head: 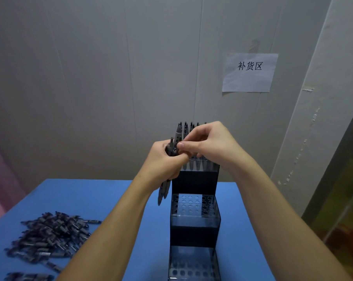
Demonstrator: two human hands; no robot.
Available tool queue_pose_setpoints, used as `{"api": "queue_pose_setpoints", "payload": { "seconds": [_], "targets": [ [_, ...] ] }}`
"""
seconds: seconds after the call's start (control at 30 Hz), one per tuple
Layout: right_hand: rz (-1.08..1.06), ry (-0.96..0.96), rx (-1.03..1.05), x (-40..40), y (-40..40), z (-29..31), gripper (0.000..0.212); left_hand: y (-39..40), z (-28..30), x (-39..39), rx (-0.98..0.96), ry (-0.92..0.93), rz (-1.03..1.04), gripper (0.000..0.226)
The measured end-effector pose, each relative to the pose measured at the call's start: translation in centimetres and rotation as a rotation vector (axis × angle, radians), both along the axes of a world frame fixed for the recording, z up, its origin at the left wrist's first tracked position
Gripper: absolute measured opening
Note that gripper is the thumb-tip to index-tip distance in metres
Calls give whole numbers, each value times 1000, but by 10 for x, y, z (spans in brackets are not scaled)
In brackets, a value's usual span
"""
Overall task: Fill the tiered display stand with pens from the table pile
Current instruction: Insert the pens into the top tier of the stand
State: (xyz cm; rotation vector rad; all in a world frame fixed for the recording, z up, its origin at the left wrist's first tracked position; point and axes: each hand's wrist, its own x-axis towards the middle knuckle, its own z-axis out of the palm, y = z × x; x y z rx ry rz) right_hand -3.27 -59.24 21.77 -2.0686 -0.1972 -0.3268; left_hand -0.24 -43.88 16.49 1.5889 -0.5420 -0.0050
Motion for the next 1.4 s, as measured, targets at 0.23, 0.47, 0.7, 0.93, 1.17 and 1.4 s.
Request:
{"api": "queue_pose_setpoints", "payload": {
  "seconds": [0.23, 0.47, 0.7, 0.93, 1.17, 1.4],
  "targets": [
    [-12, -16, -83, -2, 9, 1, 10, 1, 0, 3, 45, -25, 24, 15],
    [-32, 67, -50, -3, 12, 1, 7, 0, -1, 3, 60, -28, -12, 20],
    [-102, 27, 70, -4, 17, -3, 7, 0, -2, 5, 39, 12, -78, 13],
    [-113, -31, 77, -2, 20, 2, 9, -1, -4, 6, -15, -22, -55, 10],
    [-186, -109, 283, -2, 14, 7, 16, 4, -9, 12, 89, -27, -34, 17],
    [-188, -26, 134, 4, 15, -3, 20, -1, -11, 17, 47, -47, 39, 19]
  ]
}}
